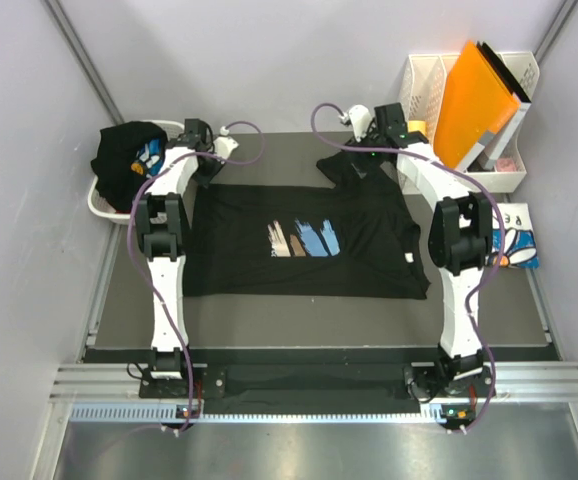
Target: Fold and stack the t-shirts
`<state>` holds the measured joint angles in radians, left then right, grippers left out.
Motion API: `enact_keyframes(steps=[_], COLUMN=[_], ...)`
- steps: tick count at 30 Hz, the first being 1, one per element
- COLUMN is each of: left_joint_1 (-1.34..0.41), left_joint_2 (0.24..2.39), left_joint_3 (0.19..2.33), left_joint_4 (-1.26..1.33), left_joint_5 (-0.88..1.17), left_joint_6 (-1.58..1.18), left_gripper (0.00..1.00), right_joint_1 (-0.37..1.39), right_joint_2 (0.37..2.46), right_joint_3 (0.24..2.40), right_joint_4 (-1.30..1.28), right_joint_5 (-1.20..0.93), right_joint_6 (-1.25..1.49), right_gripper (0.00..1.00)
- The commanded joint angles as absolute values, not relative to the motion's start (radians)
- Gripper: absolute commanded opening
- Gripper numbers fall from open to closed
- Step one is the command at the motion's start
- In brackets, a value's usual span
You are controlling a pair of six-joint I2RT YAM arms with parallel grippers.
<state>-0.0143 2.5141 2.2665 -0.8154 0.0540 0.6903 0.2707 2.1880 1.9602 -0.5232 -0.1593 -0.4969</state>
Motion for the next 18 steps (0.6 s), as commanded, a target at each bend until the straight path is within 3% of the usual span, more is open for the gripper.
enact_keyframes(steps=[1,18], left_joint_1=[-0.008,-0.029], left_joint_2=[2.453,2.336], left_joint_3=[2.214,2.057], left_joint_4=[-0.885,-0.789], left_joint_5=[0.123,0.045], left_joint_6=[0.647,0.687], left_gripper=[0.00,0.02], right_joint_1=[0.249,0.249], right_joint_2=[2.226,2.359], right_joint_3=[2.051,2.155], right_joint_4=[-0.555,-0.623], right_joint_5=[-0.227,-0.367], right_joint_6=[-0.452,-0.445], right_gripper=[0.76,0.79])
